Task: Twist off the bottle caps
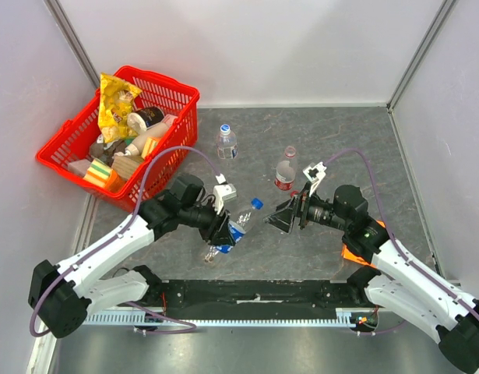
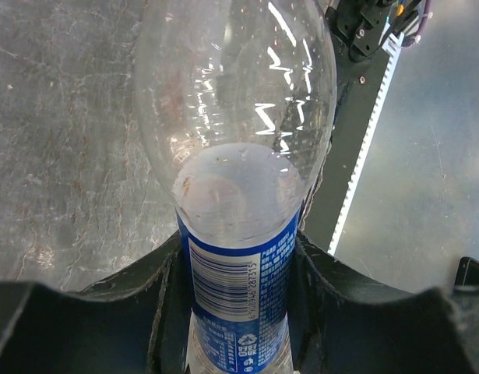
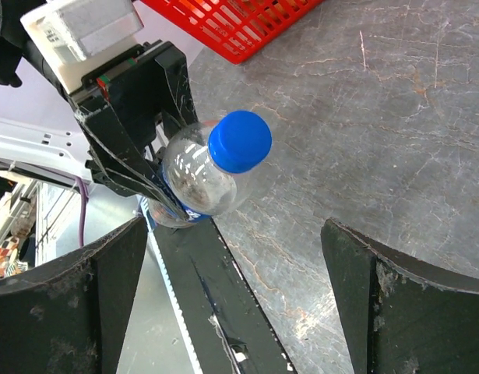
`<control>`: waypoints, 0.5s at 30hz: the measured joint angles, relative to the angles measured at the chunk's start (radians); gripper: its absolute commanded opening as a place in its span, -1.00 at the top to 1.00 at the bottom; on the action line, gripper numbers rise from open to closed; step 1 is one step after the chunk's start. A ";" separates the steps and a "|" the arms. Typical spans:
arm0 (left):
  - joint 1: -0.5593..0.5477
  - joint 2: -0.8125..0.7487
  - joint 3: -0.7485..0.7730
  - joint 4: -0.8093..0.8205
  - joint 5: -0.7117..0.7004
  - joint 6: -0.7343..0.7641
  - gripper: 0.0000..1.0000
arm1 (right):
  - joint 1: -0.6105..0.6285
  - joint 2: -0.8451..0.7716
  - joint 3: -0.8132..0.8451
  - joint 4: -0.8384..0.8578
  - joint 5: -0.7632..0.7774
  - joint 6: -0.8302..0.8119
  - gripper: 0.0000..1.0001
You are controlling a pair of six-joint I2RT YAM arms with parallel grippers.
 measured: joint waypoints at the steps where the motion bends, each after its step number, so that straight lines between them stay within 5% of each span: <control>1: -0.005 0.006 0.000 -0.001 -0.002 0.000 0.40 | 0.000 -0.002 -0.001 0.000 0.000 0.005 -0.96; 15: -0.080 0.040 0.148 -0.079 -0.176 0.057 0.41 | 0.000 0.053 0.098 -0.017 -0.002 0.005 -0.94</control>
